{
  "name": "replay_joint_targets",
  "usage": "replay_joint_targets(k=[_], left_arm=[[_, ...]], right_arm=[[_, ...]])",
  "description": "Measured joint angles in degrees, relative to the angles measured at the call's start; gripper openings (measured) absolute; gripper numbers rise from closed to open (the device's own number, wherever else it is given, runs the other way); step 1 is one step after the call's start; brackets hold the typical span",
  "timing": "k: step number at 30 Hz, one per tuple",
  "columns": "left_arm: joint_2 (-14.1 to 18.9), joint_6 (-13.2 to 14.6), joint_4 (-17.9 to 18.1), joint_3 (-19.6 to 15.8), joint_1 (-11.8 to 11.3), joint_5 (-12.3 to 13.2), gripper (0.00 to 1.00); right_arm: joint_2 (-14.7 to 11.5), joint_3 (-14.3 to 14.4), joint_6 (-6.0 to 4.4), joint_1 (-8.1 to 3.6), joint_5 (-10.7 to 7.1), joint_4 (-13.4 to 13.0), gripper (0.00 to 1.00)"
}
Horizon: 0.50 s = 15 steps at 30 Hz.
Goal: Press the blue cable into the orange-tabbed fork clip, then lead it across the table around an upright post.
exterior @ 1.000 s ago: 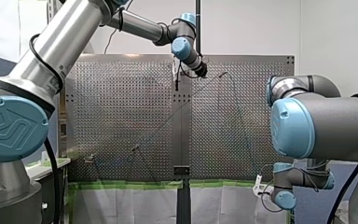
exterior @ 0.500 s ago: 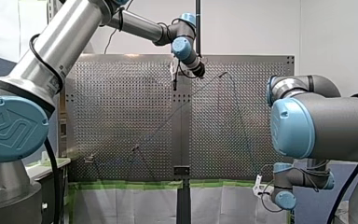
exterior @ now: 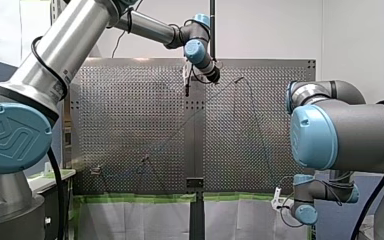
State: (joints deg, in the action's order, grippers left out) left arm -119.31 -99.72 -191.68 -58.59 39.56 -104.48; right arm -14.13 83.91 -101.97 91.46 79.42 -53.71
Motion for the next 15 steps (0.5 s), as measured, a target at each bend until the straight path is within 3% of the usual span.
replay_joint_targets(k=[8,15], left_arm=[[0.4,0.3,-1.9,-0.9,0.5,0.0,1.00],[3.7,-1.3,0.8,-4.5,0.7,-2.1,1.00]], right_arm=[[0.0,0.0,0.00,-0.22,-0.04,0.1,0.00],[0.0,0.0,0.00,-0.25,-0.26,0.2,0.00]])
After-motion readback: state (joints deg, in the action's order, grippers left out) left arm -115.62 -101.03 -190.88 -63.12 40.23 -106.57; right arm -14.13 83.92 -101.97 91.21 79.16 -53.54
